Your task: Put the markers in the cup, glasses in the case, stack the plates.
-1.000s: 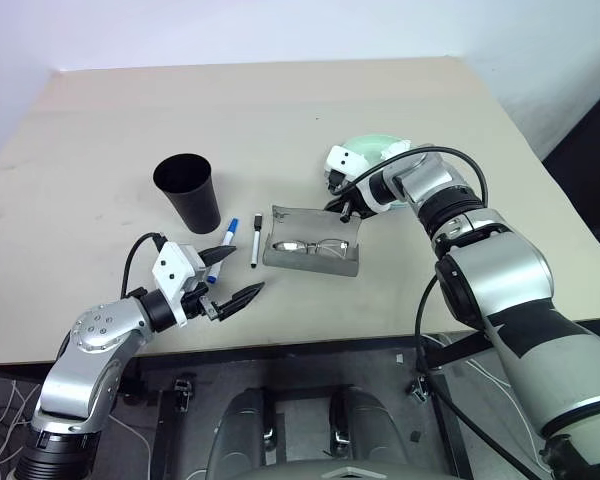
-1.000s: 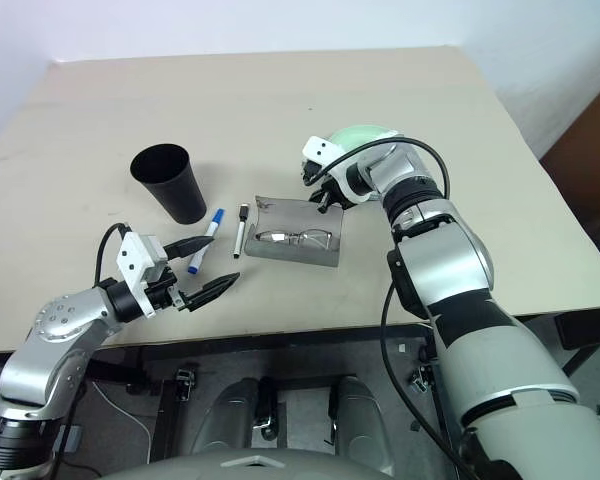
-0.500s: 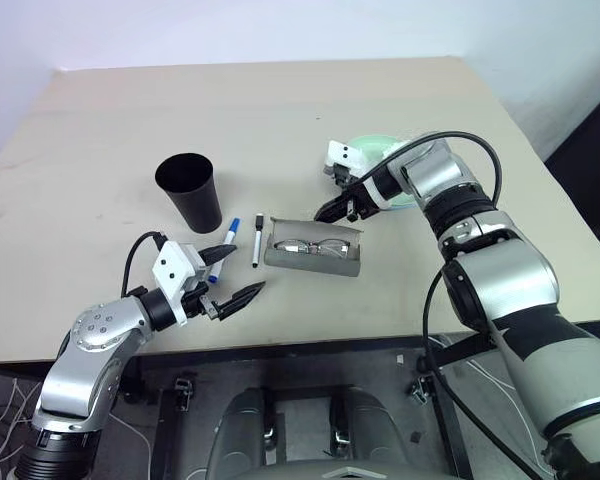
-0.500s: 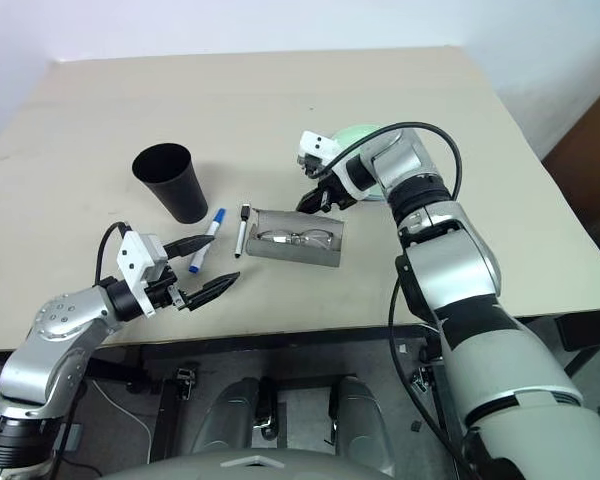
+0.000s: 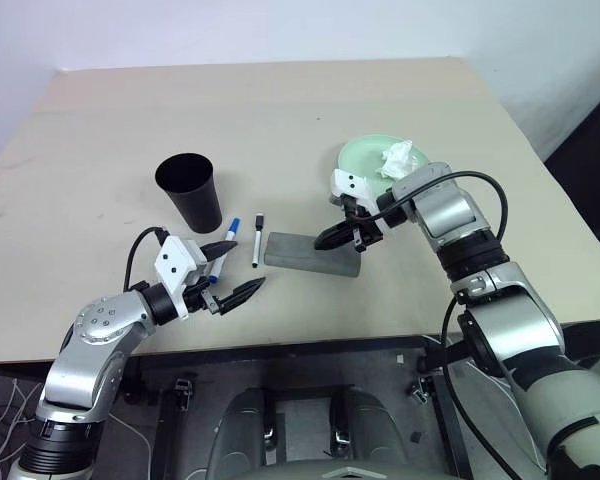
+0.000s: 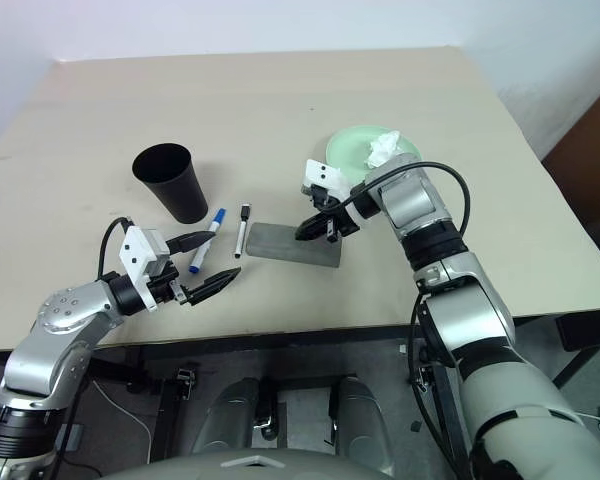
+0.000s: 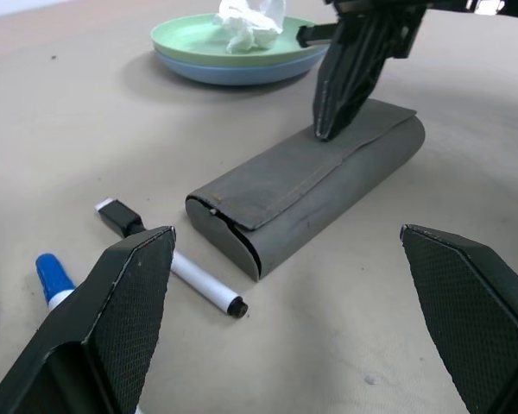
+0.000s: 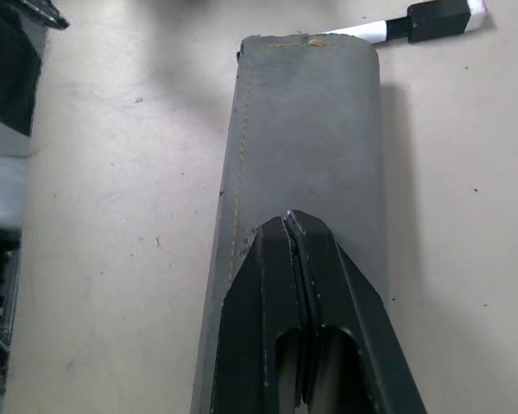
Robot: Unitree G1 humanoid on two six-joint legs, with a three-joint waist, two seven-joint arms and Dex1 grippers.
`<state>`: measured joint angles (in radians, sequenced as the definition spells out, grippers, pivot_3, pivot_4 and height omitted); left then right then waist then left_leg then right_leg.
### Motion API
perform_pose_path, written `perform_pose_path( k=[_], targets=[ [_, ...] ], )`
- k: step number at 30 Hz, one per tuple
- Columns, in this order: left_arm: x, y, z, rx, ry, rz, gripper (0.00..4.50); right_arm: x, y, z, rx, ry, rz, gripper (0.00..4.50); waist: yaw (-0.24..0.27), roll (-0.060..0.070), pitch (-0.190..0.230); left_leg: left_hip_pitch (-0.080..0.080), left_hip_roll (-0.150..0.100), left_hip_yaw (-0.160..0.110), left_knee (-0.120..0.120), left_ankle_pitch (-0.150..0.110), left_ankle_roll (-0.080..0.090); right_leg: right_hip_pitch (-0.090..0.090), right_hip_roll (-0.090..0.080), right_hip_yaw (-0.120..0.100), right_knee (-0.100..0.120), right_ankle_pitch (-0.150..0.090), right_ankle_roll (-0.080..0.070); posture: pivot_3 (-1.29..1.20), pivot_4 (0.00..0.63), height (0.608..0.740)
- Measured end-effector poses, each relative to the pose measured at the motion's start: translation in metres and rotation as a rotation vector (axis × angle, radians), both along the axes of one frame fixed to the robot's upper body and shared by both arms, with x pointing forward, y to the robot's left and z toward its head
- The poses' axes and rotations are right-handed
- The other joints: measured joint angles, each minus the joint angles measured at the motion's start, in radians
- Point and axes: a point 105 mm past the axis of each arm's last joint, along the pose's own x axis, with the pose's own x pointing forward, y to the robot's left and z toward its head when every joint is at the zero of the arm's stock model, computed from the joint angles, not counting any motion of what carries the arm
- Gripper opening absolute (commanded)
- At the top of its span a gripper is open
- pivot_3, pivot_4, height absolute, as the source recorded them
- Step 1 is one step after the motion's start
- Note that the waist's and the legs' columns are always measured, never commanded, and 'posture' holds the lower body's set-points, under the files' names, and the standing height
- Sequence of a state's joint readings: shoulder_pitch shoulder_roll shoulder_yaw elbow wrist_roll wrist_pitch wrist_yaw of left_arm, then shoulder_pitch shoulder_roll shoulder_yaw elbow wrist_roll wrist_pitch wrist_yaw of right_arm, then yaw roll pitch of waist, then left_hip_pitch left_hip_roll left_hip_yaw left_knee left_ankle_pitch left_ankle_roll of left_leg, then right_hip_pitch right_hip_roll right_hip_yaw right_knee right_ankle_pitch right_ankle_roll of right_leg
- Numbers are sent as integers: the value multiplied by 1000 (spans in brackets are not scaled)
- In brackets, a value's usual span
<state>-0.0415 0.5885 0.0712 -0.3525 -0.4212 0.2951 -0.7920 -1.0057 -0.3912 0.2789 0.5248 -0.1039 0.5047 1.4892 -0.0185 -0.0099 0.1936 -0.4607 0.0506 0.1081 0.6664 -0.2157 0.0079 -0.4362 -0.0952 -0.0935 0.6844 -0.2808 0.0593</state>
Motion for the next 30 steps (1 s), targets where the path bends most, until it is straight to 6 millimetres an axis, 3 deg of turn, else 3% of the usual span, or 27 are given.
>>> perform_pose_path(
  k=[9, 20, 30],
  targets=[
    [3, 3, -1, -8, 5, 47, 4402, -10, 4, -2, 65, -43, 28, 27, 0, 0, 0, 1, 0, 0, 0, 0, 0, 1, 0, 0, 0, 0, 0, 0, 150, 701],
    [7, 23, 6, 38, 87, 291, 4402, -7, 1, 16, 191, -13, -14, 27, 3, 0, 0, 1, 0, -1, 0, 0, 0, 1, 0, -1, 0, 0, 0, 0, 150, 701],
    [16, 23, 10, 0, 226, 519, 4402, -12, -13, 57, 368, -68, -12, 27, 7, -1, 0, 1, -1, -3, 1, 1, 1, 4, 1, -2, 0, 0, 0, 0, 150, 701]
  ],
)
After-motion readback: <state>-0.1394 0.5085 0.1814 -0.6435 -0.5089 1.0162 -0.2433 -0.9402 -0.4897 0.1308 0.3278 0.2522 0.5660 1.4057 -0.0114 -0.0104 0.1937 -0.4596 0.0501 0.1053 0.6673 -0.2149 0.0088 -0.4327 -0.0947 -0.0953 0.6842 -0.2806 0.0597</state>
